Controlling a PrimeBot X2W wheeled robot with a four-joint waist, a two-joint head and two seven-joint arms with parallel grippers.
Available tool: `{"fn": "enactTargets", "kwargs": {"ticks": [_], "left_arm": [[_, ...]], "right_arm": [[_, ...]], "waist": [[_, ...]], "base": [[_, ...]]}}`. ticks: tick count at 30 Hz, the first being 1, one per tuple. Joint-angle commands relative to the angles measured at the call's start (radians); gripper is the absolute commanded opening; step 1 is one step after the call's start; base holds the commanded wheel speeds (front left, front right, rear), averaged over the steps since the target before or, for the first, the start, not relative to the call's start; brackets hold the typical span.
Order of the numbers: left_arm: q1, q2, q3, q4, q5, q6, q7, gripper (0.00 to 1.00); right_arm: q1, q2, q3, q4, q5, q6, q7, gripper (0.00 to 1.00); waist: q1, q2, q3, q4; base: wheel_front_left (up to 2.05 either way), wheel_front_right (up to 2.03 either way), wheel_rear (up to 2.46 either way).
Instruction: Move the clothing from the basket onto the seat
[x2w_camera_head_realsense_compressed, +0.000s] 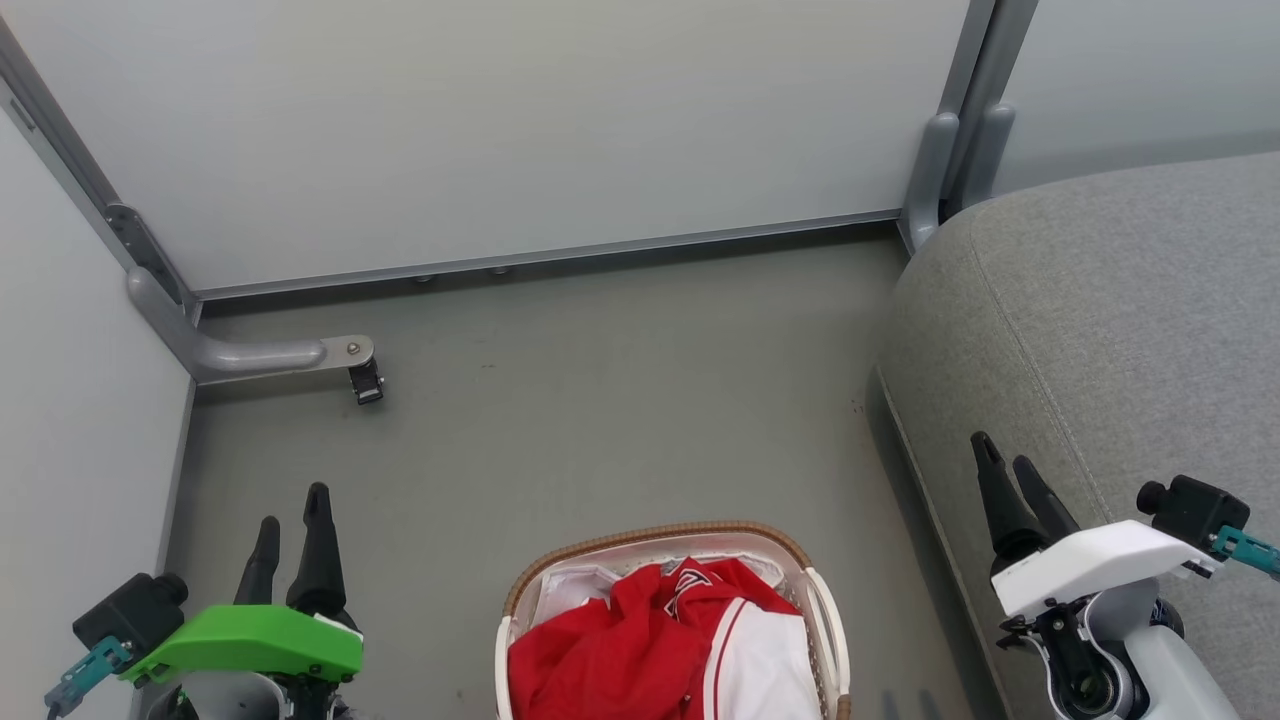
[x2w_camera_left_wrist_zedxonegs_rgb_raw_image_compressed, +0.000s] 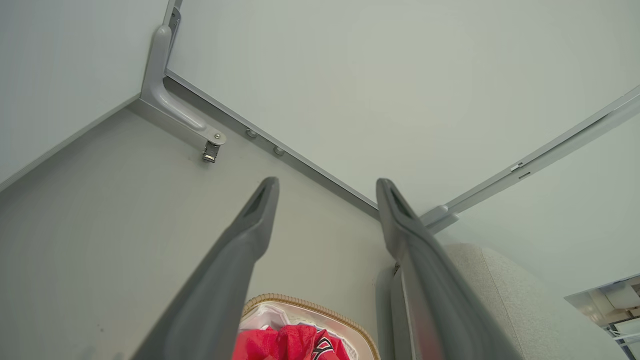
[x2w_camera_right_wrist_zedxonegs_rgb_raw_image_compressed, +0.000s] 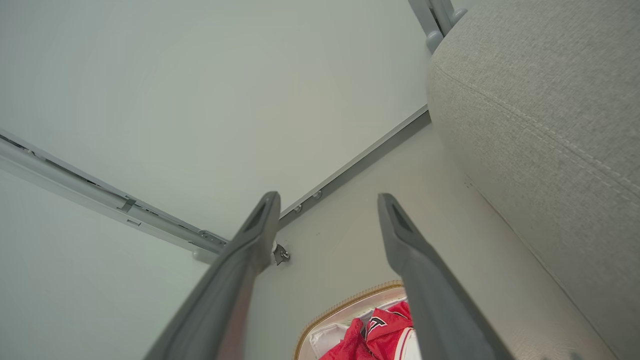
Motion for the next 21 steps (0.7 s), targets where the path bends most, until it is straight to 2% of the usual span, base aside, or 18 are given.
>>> {"fn": "enactTargets", "kwargs": {"ticks": [1,21], "left_arm": [[-0.004,0.012,-0.006,-0.006,0.038,0.007,-0.012,1.0],[0.018,0.03,-0.063,-0.016,0.277,0.037,-0.07,1.0]], "right_arm": [[-0.026,-0.01,0.002,-0.002,-0.039,0.0,-0.014,1.0],[-0.022,-0.008,0.022,0.033,-0.293,0.0,-0.068,1.0]], "waist": [[0.0,0.0015,0.0,0.001],[0.0,0.0021,-0.001,0.008]], "base": [[0.0,0.0,0.0],[0.0,0.0,0.0]]}}
